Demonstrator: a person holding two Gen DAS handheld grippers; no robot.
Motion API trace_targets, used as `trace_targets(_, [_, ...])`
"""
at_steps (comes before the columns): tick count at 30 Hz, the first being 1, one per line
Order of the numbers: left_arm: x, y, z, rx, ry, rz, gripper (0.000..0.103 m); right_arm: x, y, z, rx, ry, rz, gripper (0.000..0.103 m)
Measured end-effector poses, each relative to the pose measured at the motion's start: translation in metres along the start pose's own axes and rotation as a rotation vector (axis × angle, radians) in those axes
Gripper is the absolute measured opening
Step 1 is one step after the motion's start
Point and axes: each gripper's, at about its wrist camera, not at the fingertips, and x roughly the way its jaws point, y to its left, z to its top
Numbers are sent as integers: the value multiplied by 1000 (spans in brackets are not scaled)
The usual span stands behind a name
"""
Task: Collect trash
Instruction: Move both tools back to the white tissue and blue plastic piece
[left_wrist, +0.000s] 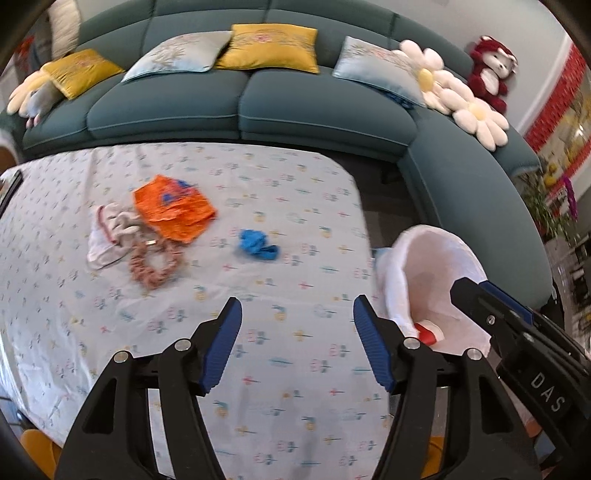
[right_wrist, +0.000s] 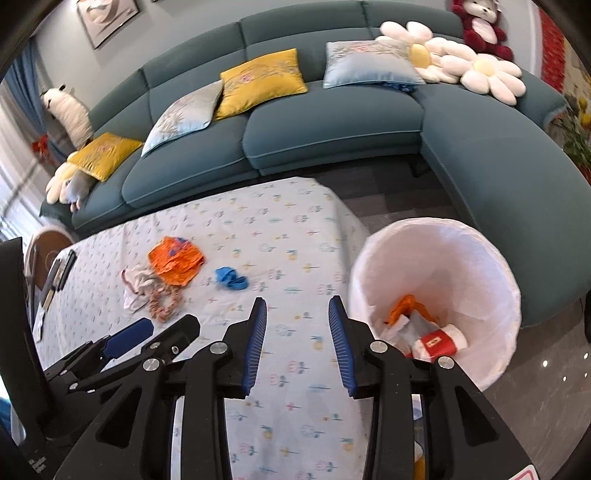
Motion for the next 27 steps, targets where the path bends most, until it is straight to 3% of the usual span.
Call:
trace_targets(10, [0,86,-1,-110,-11,66,65,33,57,-7,-79,51,10,36])
trace_targets(13, [5,113,0,-135,-13,99,73,50,69,-8,-91,75,7,40])
trace_targets(22, [44,196,19,-223,27,168,80,123,97,2,-108,151,-19,46])
trace_targets(27, [71,229,34,-271,52,163,85,165,106,10,-104,194,-41,46])
